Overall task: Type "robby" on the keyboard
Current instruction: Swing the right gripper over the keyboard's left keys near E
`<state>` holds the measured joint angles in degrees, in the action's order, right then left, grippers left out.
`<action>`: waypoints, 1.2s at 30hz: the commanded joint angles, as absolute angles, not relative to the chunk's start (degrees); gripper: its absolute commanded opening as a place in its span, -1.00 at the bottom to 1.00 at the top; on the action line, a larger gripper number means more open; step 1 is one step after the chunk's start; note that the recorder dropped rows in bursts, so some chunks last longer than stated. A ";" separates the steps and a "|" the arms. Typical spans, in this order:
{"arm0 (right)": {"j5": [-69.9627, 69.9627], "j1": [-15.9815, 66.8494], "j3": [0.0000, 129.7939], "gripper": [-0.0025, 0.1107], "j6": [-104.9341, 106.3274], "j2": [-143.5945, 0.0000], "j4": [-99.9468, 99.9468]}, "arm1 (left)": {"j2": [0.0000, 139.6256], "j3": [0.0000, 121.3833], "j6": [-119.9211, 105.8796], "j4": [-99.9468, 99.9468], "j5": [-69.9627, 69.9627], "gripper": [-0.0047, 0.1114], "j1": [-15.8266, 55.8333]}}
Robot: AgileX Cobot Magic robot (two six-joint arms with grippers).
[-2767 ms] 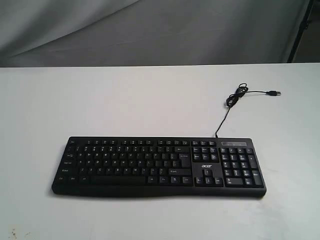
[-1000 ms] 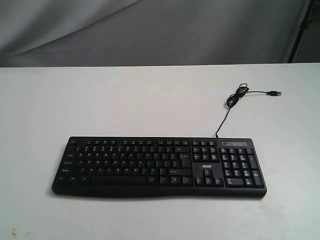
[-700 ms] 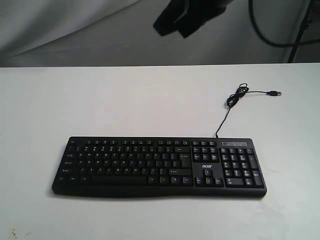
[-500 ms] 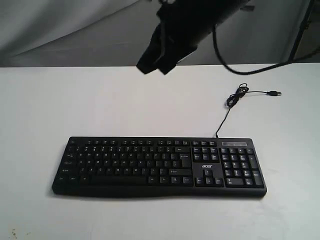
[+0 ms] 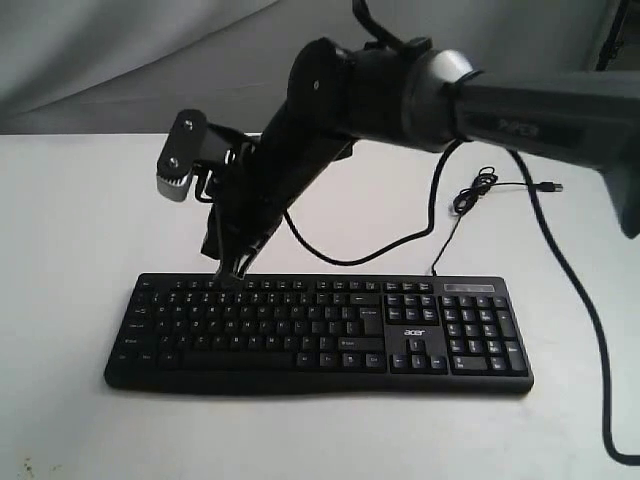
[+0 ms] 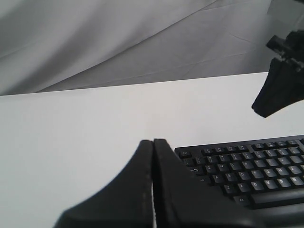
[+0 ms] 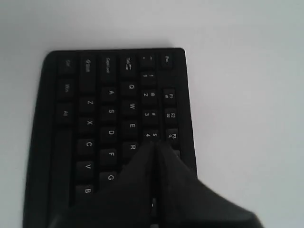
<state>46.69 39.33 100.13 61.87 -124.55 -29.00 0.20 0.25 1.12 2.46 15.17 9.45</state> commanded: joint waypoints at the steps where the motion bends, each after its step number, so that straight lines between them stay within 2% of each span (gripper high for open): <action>1: 43.76 39.39 100.48 -0.96 62.46 -127.54 -28.63 | 0.00 0.00 1.28 2.74 14.86 -0.92 9.82; 36: 45.67 39.54 101.44 -0.96 65.53 -130.59 -34.08 | 0.00 0.00 1.28 2.74 14.86 -0.92 9.82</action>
